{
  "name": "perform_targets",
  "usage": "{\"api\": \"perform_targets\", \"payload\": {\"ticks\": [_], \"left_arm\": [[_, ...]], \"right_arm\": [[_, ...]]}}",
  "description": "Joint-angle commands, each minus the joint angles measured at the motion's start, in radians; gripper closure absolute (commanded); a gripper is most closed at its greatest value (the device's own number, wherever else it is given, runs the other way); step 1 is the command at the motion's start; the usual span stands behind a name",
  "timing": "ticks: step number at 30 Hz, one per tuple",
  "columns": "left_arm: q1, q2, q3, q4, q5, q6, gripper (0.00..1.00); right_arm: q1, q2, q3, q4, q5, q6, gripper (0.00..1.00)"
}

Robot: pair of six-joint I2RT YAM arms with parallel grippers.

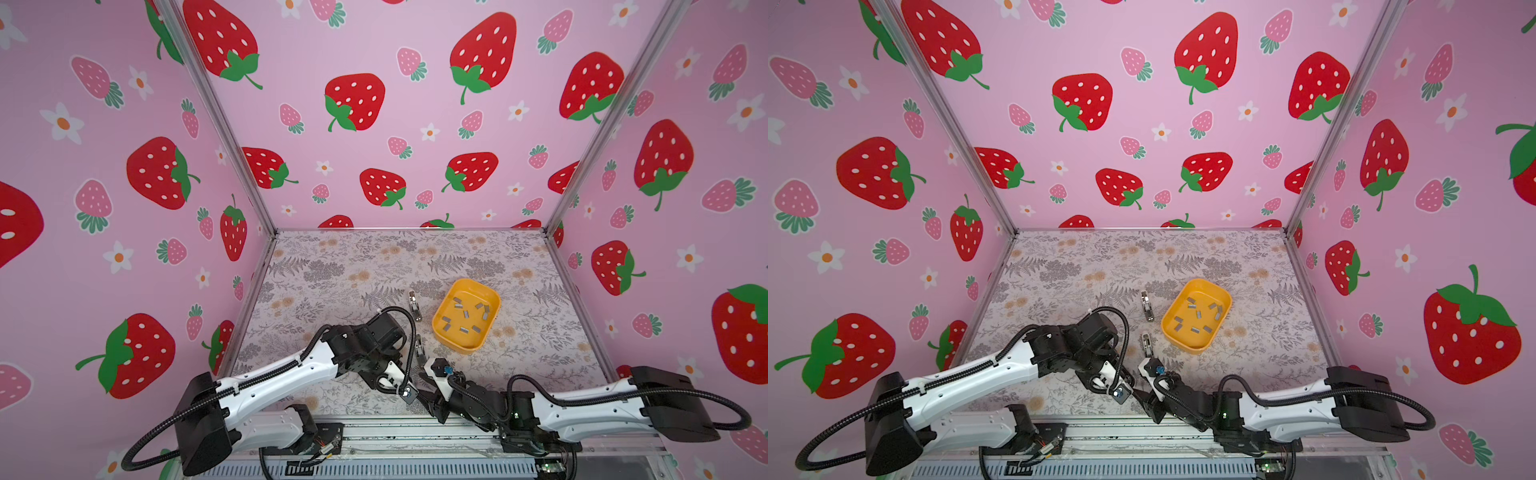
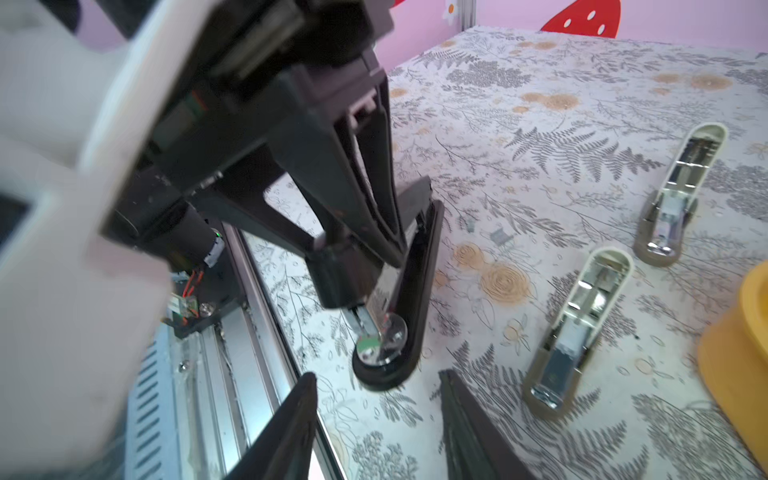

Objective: Load the staples into the stapler

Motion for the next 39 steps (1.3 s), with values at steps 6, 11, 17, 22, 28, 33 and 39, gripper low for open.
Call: {"api": "perform_targets", "payload": {"ticks": [6,11,17,22,28,33,39], "left_arm": [[-0.001,-0.032,-0.014,-0.003,0.085,-0.007,1.0],[0.011,-0.054,-0.002,-0.02,0.136,-0.013,1.0],[0.068,-0.095,0.018,-0.029,0.258,-0.027,1.0],[0.099,-0.11,0.046,-0.06,0.322,-0.032,1.0],[0.135,-0.162,0.042,-0.056,0.378,-0.041,1.0],[0.16,-0.166,0.034,-0.048,0.407,-0.045,1.0],[0.16,-0.136,0.023,-0.03,0.417,-0.044,1.0]], "right_arm": [[-0.015,0.192,0.076,0.116,0.039,-0.026,0.57],[-0.032,0.287,0.035,0.24,-0.008,-0.065,0.6],[-0.032,0.405,0.006,0.353,-0.049,-0.083,0.68],[-0.033,0.491,0.017,0.385,-0.033,-0.095,0.76],[-0.034,0.569,-0.009,0.471,-0.048,-0.122,0.77],[-0.034,0.586,-0.025,0.518,-0.051,-0.14,0.73],[-0.032,0.555,0.038,0.488,-0.02,-0.173,0.65]]}}
